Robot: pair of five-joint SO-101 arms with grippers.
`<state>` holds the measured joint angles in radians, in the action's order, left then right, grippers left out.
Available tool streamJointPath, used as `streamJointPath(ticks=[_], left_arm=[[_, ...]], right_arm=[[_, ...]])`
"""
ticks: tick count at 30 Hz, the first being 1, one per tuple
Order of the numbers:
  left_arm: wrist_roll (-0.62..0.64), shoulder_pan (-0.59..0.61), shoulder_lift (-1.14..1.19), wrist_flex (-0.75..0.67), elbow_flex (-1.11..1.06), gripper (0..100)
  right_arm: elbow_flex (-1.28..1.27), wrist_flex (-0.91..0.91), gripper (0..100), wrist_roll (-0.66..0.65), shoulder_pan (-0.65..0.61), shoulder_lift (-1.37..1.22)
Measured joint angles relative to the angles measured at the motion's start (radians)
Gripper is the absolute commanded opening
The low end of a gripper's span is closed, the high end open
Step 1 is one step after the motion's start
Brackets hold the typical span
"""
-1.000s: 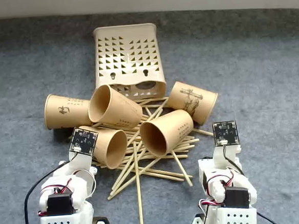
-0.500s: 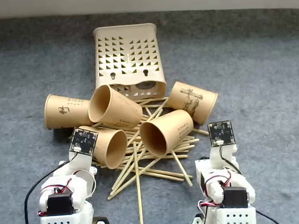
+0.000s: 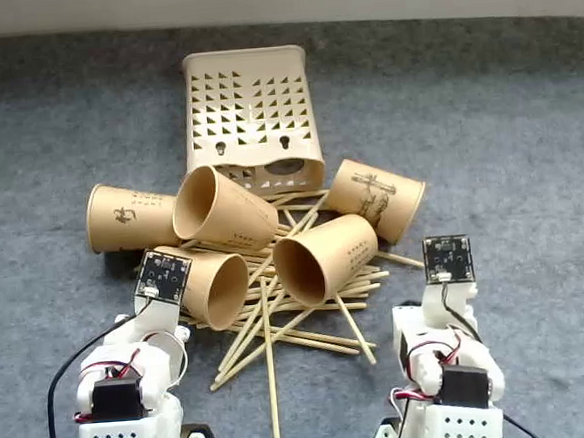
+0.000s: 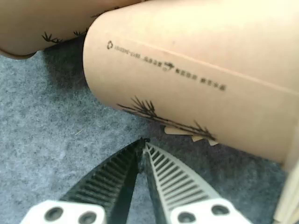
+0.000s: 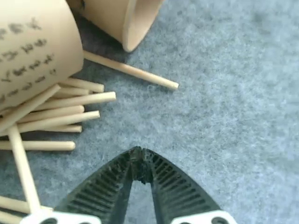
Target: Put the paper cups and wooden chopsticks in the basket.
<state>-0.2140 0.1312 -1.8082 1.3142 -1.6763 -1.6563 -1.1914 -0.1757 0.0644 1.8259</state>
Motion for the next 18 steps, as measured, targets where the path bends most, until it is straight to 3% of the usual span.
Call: streamJointPath(ticks=[7, 18], left_arm=[[0.000, 0.000, 0.000, 0.000, 0.000, 1], [0.000, 0.000, 0.000, 0.000, 0.000, 1]], right_arm=[[0.130, 0.034, 1.9, -0.143, 0.005, 0.000], [0.422, 0.017, 4.5, -0.163, 0.005, 0.011]])
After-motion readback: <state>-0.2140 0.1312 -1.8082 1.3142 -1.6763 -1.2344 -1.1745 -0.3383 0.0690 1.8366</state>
